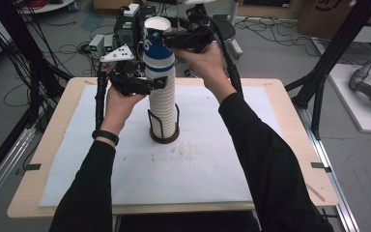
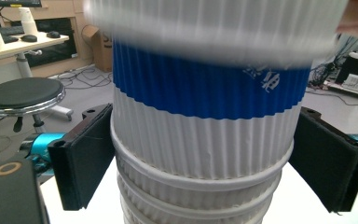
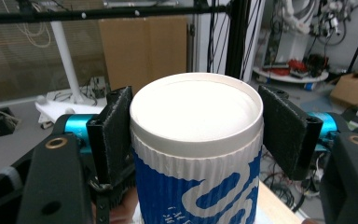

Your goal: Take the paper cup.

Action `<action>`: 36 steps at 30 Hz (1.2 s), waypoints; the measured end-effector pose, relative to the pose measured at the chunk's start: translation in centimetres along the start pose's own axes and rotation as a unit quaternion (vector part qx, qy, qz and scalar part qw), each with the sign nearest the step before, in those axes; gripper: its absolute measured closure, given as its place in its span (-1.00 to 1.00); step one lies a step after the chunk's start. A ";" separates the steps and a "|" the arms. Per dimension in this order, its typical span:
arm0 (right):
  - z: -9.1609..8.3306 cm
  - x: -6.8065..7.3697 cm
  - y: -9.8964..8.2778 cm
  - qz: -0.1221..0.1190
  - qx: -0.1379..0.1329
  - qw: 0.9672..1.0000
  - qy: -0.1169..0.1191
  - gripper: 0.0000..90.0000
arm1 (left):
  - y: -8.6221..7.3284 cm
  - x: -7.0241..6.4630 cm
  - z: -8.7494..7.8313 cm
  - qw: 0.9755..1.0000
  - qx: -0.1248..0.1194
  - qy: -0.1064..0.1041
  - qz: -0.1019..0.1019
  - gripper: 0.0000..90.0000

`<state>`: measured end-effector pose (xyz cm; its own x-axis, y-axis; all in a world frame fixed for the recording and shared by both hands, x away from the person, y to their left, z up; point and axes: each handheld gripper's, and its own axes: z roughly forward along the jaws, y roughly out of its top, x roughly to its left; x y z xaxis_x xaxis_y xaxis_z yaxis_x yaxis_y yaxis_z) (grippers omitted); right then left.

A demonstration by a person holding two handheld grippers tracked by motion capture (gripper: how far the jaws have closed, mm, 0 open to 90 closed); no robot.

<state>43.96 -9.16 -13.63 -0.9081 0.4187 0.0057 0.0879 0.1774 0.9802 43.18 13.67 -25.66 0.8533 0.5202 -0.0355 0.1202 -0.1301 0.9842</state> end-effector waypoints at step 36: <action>-7.9 1.4 2.3 -0.070 -0.068 0.995 -0.026 -0.32 | 0.5 -0.4 -0.3 1.000 0.007 0.028 0.009 -0.87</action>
<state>39.63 -15.23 -9.78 -0.8851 0.4440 -0.1396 -0.0977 0.1160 0.9884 42.74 13.67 -25.13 0.8256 0.5642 -0.0072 0.1120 -0.1514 0.9821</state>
